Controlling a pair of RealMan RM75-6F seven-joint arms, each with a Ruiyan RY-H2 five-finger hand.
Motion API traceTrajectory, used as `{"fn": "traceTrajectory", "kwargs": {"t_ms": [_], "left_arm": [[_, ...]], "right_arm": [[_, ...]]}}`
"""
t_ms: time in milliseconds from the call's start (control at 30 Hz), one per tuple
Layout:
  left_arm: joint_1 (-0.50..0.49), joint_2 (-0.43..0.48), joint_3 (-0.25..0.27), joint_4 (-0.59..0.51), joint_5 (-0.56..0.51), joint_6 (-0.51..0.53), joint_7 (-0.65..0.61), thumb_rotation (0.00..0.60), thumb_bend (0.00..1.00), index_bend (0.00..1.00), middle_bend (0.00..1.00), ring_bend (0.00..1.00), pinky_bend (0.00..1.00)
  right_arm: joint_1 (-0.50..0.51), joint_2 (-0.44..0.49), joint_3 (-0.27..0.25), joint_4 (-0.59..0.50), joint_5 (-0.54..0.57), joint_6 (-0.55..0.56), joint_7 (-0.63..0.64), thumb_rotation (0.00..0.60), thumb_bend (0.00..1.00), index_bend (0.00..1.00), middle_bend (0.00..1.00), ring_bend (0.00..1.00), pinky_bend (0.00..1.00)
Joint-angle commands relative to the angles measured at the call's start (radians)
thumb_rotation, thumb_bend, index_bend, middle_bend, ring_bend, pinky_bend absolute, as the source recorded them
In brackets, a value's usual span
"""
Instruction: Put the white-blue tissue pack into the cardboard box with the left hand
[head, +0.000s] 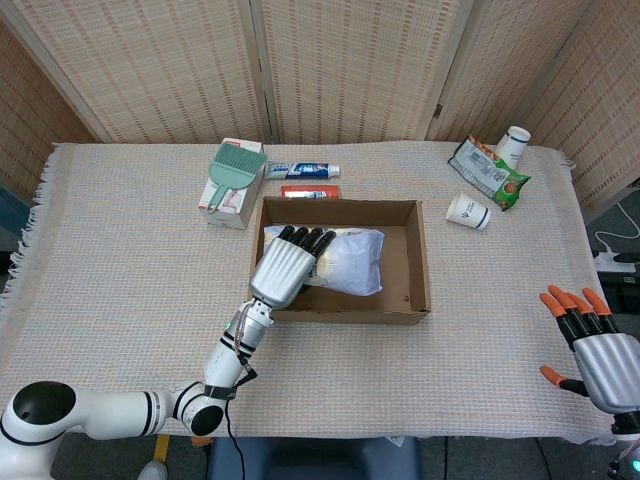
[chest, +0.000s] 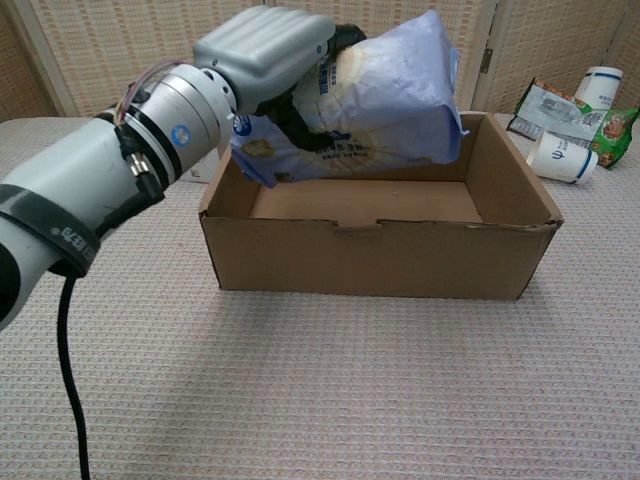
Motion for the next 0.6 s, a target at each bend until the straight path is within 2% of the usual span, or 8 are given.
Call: {"fn": "traceTrajectory", "kwargs": {"t_ms": [33,100,133,300,600], "left_arm": [[0.006,0.01,0.003,-0.009,-0.015,-0.035,-0.017,0.6,0.23,0.06,0.19,0.14,0.3],[0.007,0.019,0.0,-0.019,-0.022,-0.05,-0.017,0.6,0.21,0.0,0.05,0.03,0.17],[0.007,0.022,-0.003,-0.023,-0.02,-0.052,-0.023,0.6,0.2,0.0,0.01,0.0,0.12],[0.011,0.032,-0.012,-0.037,-0.009,-0.053,-0.036,0.6,0.18,0.0,0.0,0.0,0.06],[0.037,0.077,-0.007,-0.089,0.021,-0.025,-0.021,0.6,0.17,0.0,0.0,0.0,0.06]], "right_arm": [[0.0,-0.001,0.001,0.001,0.003,-0.002,-0.001,0.6,0.0,0.06,0.03,0.0,0.0],[0.001,-0.001,0.001,0.001,0.004,-0.003,-0.002,0.6,0.0,0.06,0.03,0.0,0.0],[0.001,-0.001,0.001,0.001,0.004,-0.003,-0.002,0.6,0.0,0.06,0.03,0.0,0.0],[0.001,-0.002,0.002,0.001,0.005,-0.004,-0.002,0.6,0.0,0.06,0.03,0.0,0.0],[0.002,-0.005,0.0,0.003,0.003,-0.007,-0.008,0.6,0.0,0.06,0.03,0.0,0.0]]}}
